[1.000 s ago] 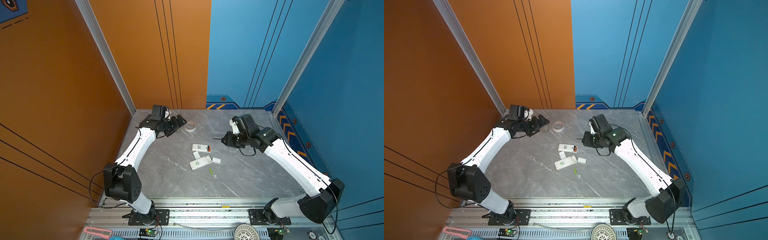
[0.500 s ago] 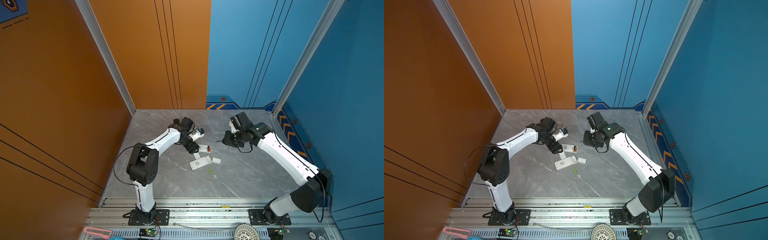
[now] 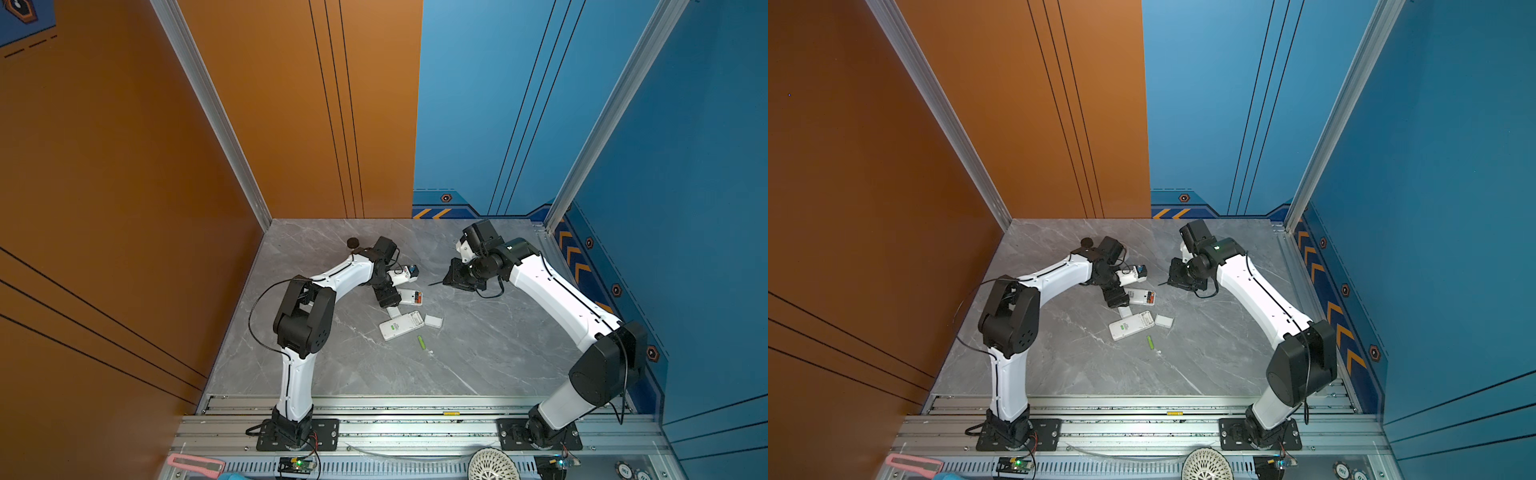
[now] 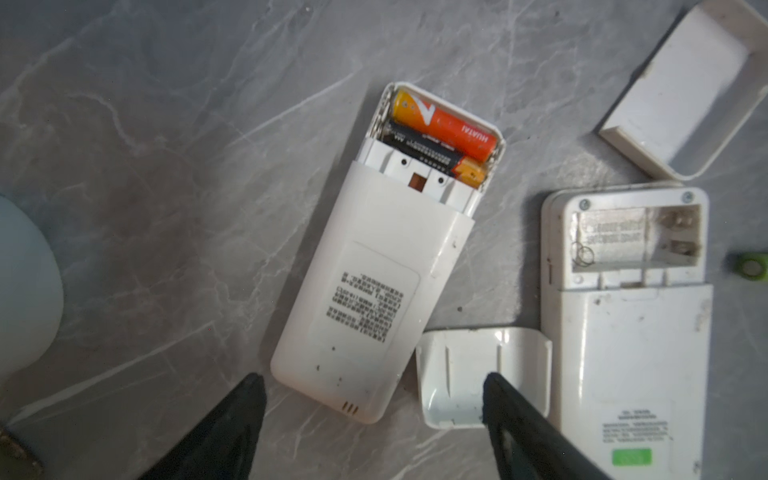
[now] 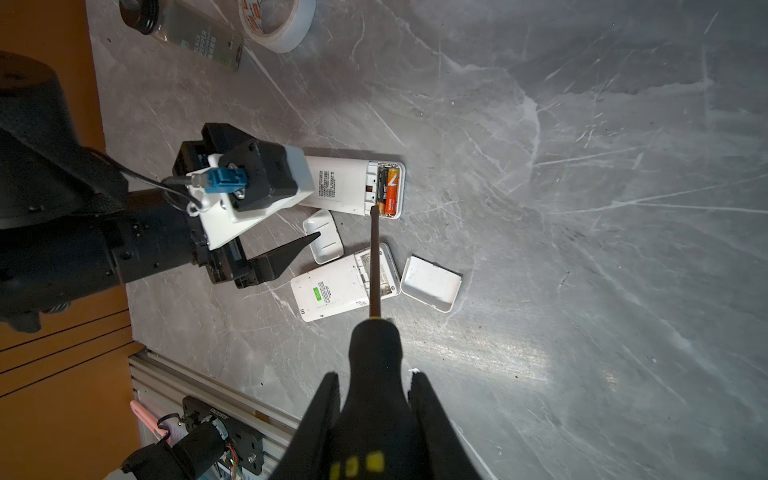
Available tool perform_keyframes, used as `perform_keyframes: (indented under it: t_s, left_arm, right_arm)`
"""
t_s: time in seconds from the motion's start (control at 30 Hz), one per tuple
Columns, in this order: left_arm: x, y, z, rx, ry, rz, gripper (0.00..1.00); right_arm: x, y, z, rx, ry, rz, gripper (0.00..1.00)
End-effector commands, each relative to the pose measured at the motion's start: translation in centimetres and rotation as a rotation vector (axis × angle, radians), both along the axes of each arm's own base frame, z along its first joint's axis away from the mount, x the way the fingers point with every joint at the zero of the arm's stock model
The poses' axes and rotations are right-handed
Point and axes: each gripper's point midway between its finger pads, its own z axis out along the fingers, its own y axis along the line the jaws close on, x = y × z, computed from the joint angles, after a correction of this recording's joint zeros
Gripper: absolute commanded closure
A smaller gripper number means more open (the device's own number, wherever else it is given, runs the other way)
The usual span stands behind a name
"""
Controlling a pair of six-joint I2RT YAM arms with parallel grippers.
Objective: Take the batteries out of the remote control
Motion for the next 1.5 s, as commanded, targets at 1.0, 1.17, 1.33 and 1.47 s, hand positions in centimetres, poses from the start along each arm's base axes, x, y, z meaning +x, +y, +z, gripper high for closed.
perform_keyframes:
  t_s: [1.0,1.17,1.33,1.47]
  left_arm:
    - [-1.1,-3.4,-3.0,0.064,-0.095,0.018,0.6]
    - [-1.8,-5.9,-3.0,0.042,-0.092,-0.003,0.58]
    - [-1.1,-6.9,-2.8,0.075,-0.144,0.055,0.5]
    - [0.0,-5.7,-0.4,0.007,-0.148,0.125,0.32]
  right_arm:
    - [-1.3,-2.7,-3.8,-0.023,0.088,-0.079,1.0]
    - [-1.0,-4.7,-4.0,-0.03,0.083,-0.108,1.0]
    - [-0.9,-6.0,-3.4,-0.011,0.071,-0.132,1.0]
    - [-1.0,-5.9,-3.0,-0.004,0.06,-0.125,1.0]
